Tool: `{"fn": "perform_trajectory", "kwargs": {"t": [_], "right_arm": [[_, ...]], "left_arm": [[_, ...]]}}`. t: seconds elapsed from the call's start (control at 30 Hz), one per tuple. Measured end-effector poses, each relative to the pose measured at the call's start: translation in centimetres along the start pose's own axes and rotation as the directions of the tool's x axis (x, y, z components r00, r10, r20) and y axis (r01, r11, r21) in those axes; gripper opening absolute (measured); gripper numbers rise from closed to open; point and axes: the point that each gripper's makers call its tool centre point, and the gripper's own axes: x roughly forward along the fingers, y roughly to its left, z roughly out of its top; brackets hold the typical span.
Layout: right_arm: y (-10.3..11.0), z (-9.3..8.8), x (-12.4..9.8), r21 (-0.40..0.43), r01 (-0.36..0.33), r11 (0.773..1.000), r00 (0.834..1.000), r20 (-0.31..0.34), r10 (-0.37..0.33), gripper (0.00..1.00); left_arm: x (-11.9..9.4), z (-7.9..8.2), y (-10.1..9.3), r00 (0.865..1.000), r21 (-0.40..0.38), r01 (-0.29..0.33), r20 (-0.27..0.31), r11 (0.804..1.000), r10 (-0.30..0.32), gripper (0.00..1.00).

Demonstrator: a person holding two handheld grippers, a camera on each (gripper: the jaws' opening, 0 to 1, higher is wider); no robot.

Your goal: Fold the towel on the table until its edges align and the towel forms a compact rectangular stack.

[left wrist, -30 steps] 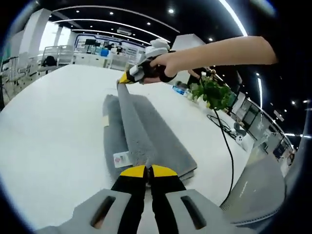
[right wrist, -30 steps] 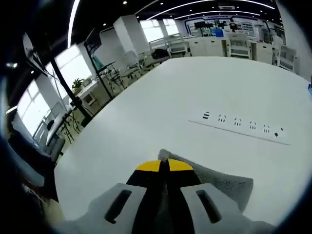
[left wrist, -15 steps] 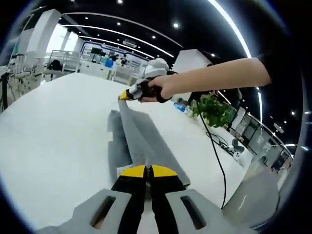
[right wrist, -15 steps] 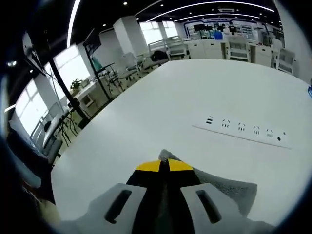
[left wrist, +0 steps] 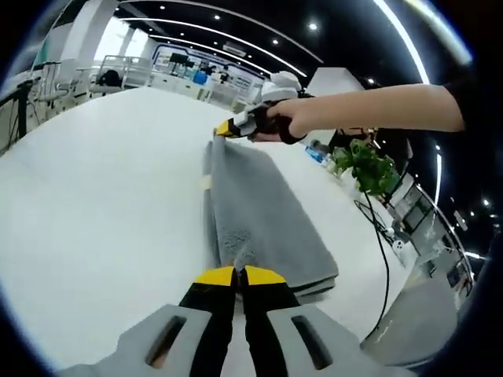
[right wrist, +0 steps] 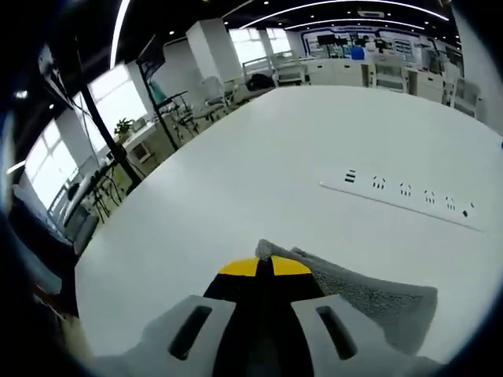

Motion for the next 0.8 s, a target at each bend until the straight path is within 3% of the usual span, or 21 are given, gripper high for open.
{"fn": "perform_trajectory", "kwargs": {"t": [0.23, 0.43, 0.63, 0.8], "right_arm": [[-0.1, -0.2, 0.5, 0.007, -0.019, 1.0, 1.0, 0.016, 0.019, 0.02], [-0.3, 0.2, 0.1, 0.001, -0.049, 0.999, 0.998, 0.029, 0.049, 0.08], [-1.1, 0.4, -1.4, -0.04, -0.043, 0.998, 0.998, 0.037, 0.044, 0.15], [-3.0, 0.5, -3.0, -0.051, -0.006, 0.999, 0.999, 0.037, 0.008, 0.18]], "left_arm": [[0.4, -0.5, 0.3, 1.0, -0.014, 0.006, -0.024, 1.0, -0.007, 0.06], [0.5, 0.1, -0.6, 0.997, 0.011, 0.081, -0.017, 0.997, -0.081, 0.24], [1.1, 1.9, -0.9, 0.995, 0.044, 0.1, 0.002, 0.994, -0.1, 0.31], [2.6, 3.8, -0.1, 0.996, 0.074, 0.092, 0.009, 0.993, -0.093, 0.32]]}}
